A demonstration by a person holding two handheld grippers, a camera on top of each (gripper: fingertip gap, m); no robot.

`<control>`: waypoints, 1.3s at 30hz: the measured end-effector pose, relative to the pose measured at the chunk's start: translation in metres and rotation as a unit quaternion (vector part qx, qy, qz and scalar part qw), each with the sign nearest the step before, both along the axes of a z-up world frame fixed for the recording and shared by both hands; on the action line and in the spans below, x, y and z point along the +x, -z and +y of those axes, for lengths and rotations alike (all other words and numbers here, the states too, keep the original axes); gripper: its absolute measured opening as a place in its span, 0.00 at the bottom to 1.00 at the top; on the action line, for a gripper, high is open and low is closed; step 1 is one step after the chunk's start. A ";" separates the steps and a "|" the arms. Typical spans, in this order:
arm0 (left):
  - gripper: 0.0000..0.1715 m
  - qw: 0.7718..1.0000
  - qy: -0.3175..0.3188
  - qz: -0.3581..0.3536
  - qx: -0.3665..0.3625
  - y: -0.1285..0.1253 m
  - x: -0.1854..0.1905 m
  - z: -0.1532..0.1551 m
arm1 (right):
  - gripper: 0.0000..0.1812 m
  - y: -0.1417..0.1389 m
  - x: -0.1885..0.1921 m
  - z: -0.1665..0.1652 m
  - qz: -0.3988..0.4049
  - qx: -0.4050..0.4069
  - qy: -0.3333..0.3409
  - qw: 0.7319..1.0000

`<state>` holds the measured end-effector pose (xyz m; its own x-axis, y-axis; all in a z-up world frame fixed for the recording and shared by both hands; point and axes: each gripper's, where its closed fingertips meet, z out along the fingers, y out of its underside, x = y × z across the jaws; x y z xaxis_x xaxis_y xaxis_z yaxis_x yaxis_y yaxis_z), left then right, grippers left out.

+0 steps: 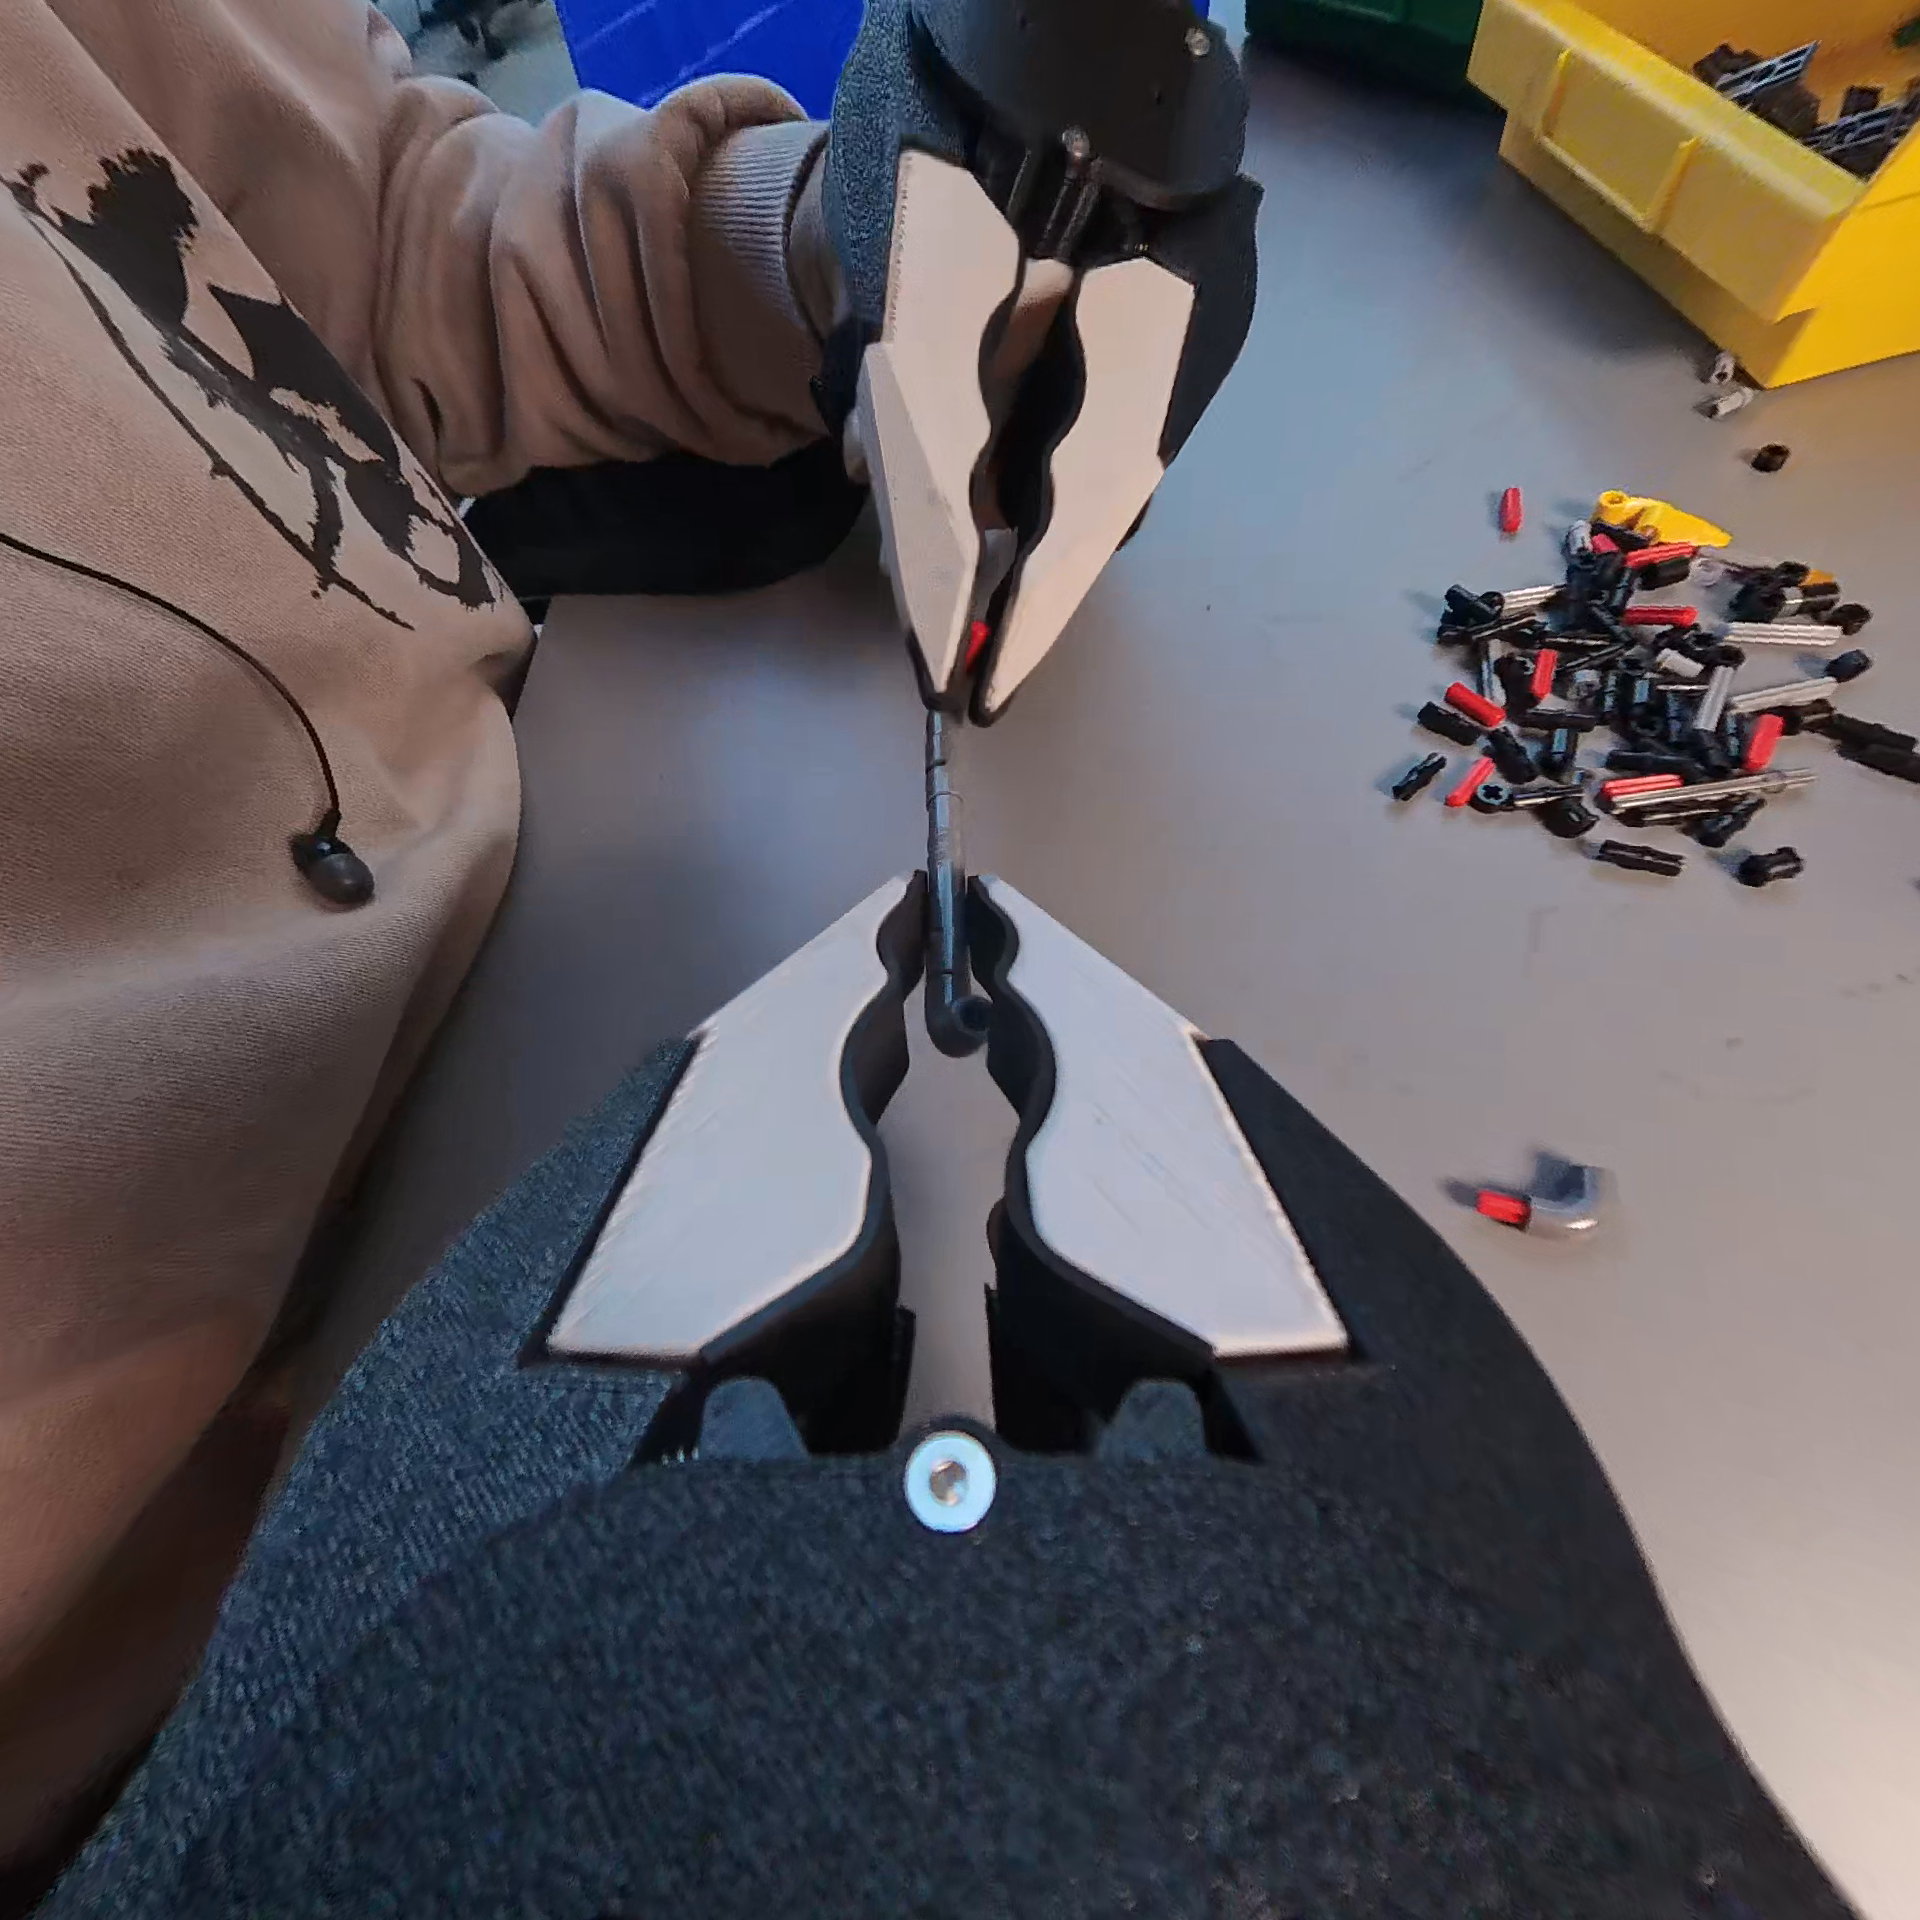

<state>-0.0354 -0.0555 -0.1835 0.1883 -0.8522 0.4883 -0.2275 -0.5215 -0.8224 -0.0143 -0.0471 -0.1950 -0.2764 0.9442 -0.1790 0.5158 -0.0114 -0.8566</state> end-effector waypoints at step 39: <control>0.03 0.946 0.024 0.270 0.176 0.060 0.017 -0.002 | 0.03 0.044 -0.007 -0.004 -0.114 0.145 -0.019 0.983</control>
<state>-0.0181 -0.0571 -0.2431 0.2863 -0.9580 0.0163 -0.6814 -0.2155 -0.6995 -0.0208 -0.0515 -0.2387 -0.2966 0.9544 0.0339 0.6903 0.2388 -0.6830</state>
